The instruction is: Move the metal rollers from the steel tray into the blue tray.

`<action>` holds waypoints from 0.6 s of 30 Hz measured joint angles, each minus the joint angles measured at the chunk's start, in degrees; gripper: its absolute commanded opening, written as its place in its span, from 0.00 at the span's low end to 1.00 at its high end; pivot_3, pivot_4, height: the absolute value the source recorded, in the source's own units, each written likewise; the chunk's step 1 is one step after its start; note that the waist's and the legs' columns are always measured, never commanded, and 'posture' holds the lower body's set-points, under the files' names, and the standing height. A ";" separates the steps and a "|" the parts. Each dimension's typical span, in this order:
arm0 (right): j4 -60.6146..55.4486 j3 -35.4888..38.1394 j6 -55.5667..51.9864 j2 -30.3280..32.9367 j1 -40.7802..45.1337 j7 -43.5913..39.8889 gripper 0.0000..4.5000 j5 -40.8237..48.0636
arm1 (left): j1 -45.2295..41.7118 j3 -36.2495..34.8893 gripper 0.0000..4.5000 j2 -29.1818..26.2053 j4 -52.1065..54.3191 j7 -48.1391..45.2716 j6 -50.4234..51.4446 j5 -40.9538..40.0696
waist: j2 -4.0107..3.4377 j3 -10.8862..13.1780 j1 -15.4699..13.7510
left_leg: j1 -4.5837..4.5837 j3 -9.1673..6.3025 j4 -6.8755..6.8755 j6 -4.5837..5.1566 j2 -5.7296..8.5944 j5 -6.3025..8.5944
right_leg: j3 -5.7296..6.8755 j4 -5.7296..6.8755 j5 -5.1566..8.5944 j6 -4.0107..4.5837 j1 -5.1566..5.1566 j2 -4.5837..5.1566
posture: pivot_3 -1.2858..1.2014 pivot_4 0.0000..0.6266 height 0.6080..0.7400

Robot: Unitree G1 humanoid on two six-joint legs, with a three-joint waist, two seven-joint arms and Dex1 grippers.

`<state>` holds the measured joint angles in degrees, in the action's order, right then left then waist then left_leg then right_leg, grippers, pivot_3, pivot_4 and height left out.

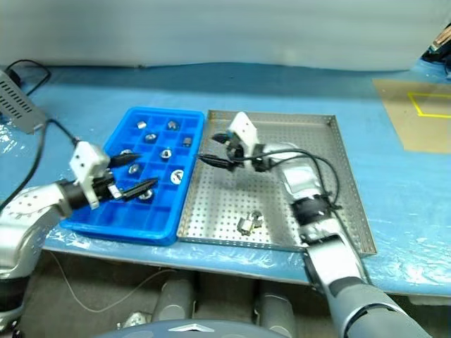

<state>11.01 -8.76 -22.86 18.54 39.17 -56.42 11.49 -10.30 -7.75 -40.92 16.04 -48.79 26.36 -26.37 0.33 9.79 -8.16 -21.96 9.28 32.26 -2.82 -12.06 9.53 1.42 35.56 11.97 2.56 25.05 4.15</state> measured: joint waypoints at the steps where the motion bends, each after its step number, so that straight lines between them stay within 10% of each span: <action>1: -2.94 0.54 -1.93 1.86 -1.67 -0.25 0.81 0.54 | -2.02 2.12 1.00 0.32 -1.69 -1.48 -0.80 0.64 | 0.00 0.00 0.51 | 0.02 0.00 0.02 0.00 0.02 0.00 | -0.03 0.03 0.00 -0.01 -0.01 0.00 | 0.50 0.24 1.00; 18: -41.58 14.06 -26.59 15.76 -27.06 11.94 0.81 10.83 | -25.34 30.55 1.00 12.57 -36.21 -31.49 -27.05 16.40 | -0.05 -0.04 8.59 | 0.27 0.13 0.04 0.19 0.08 0.09 | -0.32 -0.16 -0.04 -0.06 -0.23 -0.13 | 0.33 0.24 1.00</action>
<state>-30.57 5.30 -49.45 34.31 12.12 -44.48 22.31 -35.64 22.80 -28.35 -20.17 -80.27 -0.69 -9.97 0.29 9.75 0.43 -21.70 9.42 32.31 -2.63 -11.98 9.62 1.11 35.40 11.93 2.50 24.81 4.02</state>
